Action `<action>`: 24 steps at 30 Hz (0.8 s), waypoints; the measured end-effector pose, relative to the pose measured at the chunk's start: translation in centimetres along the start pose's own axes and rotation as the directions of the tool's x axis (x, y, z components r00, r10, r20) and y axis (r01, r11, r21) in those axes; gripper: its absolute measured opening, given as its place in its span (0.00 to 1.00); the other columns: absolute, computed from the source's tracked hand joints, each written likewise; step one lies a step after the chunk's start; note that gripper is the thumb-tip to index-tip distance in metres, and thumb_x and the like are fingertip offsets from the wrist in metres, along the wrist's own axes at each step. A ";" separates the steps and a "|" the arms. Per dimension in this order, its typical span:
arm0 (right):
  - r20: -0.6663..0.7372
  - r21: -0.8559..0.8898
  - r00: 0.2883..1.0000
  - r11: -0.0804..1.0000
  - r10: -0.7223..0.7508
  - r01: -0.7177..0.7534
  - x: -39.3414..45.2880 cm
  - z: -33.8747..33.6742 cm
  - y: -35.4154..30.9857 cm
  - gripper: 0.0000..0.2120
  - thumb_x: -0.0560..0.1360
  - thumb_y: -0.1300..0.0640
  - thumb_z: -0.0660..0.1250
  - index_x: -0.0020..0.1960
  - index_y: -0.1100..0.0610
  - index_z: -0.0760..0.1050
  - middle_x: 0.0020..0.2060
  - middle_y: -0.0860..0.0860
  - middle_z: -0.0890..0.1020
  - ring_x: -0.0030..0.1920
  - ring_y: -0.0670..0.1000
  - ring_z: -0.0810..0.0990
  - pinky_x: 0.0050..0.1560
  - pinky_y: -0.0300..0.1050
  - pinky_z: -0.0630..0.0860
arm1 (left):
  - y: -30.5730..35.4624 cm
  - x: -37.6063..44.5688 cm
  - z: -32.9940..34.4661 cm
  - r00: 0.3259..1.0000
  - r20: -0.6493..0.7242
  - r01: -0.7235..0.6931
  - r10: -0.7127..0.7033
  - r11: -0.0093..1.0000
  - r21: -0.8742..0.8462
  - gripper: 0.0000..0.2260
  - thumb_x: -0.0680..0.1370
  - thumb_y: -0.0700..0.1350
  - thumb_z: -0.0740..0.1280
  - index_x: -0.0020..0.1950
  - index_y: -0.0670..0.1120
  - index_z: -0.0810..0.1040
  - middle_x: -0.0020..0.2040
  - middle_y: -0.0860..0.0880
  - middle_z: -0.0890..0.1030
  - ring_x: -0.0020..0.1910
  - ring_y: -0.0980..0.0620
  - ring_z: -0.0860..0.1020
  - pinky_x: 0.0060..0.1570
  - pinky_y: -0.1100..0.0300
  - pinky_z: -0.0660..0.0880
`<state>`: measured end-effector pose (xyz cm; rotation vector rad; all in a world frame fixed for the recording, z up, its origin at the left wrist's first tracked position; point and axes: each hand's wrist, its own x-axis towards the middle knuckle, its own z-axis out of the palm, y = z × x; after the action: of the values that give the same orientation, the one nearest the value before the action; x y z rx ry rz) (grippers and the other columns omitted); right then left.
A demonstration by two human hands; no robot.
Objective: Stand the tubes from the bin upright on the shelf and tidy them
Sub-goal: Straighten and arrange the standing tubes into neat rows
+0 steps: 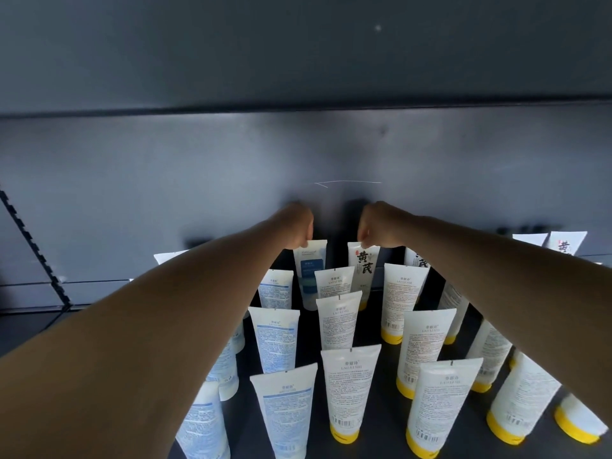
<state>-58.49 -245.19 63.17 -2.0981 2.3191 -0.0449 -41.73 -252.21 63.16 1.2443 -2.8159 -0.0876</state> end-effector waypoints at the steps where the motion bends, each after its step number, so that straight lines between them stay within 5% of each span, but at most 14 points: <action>1: -0.001 0.005 1.000 1.000 0.002 -0.002 0.0 0.0 0.0 0.11 0.73 0.59 0.70 0.53 0.63 0.81 0.51 0.57 0.84 0.53 0.56 0.81 0.59 0.49 0.75 | 0.0 0.1 0.0 1.000 0.002 -0.008 0.008 1.000 0.007 0.14 0.77 0.40 0.67 0.62 0.40 0.78 0.61 0.44 0.79 0.60 0.47 0.77 0.64 0.57 0.70; 17: -0.028 0.044 0.999 0.998 0.041 -0.040 -2.0 -2.0 -0.3 0.10 0.74 0.59 0.67 0.54 0.60 0.79 0.51 0.56 0.82 0.53 0.56 0.80 0.51 0.44 0.75 | -0.8 -1.1 -1.8 0.999 -0.047 -0.019 0.016 0.997 -0.076 0.15 0.75 0.39 0.70 0.61 0.40 0.78 0.59 0.43 0.80 0.58 0.45 0.77 0.59 0.58 0.70; 24: -0.112 0.073 0.989 0.992 -0.098 0.107 -2.2 -3.6 -4.1 0.07 0.73 0.60 0.70 0.51 0.59 0.81 0.51 0.52 0.83 0.52 0.51 0.79 0.52 0.39 0.71 | -4.4 -4.9 -4.3 0.991 -0.127 0.020 -0.034 0.994 -0.110 0.13 0.74 0.39 0.70 0.58 0.42 0.80 0.58 0.44 0.81 0.58 0.47 0.77 0.57 0.62 0.71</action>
<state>-54.28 -243.34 66.90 -2.2268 2.2223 -0.2531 -34.89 -251.67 66.97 1.2180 -2.6479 -0.1530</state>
